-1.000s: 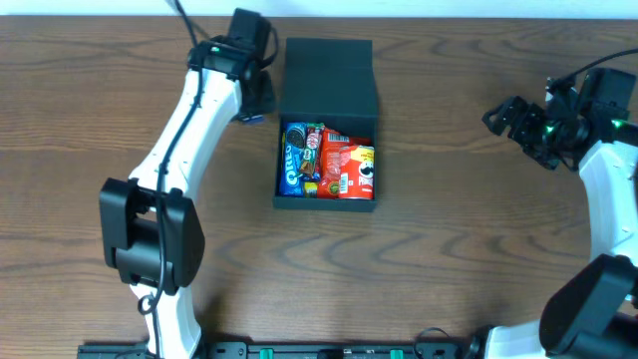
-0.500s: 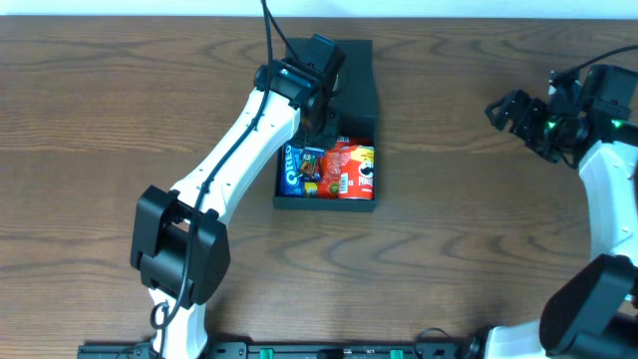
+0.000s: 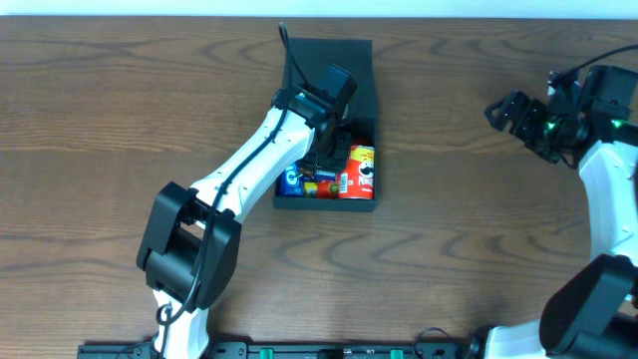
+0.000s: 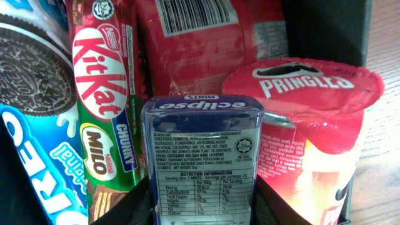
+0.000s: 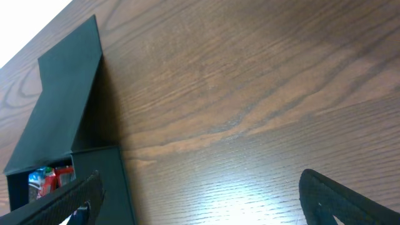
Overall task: Pack container
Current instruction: 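Carry the mint tin into the box and release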
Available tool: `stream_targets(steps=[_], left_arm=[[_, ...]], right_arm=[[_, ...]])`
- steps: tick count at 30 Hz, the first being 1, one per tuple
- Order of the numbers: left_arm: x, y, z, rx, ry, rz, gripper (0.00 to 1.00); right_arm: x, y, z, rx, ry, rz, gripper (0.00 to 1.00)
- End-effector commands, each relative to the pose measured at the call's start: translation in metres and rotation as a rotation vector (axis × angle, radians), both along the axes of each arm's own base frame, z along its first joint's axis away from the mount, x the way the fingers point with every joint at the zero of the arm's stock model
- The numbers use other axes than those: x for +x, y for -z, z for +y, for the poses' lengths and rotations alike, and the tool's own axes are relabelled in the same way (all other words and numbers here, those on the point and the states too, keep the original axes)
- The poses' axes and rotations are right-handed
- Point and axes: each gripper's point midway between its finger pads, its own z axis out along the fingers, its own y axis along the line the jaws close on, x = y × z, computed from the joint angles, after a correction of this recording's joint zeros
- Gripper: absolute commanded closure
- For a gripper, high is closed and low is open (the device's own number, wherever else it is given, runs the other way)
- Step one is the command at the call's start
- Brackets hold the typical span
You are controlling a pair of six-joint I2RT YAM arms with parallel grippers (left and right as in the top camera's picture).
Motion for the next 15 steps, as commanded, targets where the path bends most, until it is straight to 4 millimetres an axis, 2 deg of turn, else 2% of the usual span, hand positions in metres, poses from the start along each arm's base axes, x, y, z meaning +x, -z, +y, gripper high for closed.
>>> stream_targets(steps=[1, 5, 7, 10, 15], left_arm=[[0.0, -0.008, -0.001, -0.016, -0.013, -0.009, 0.4], [0.0, -0.008, -0.001, -0.016, -0.012, -0.01, 0.28], [0.001, -0.008, -0.001, -0.017, -0.014, -0.012, 0.28], [0.005, -0.013, 0.001, -0.022, -0.006, -0.026, 0.32], [0.03, -0.047, 0.006, -0.059, 0.005, -0.126, 0.44]], right_arm=[[0.001, -0.01, -0.002, -0.011, -0.012, -0.025, 0.01], [-0.001, -0.009, -0.001, -0.007, -0.012, -0.016, 0.01], [-0.001, -0.009, -0.001, -0.007, -0.012, -0.015, 0.01], [-0.001, -0.009, -0.001, -0.007, -0.012, -0.015, 0.01], [-0.001, -0.009, 0.0, -0.006, -0.014, -0.016, 0.01]])
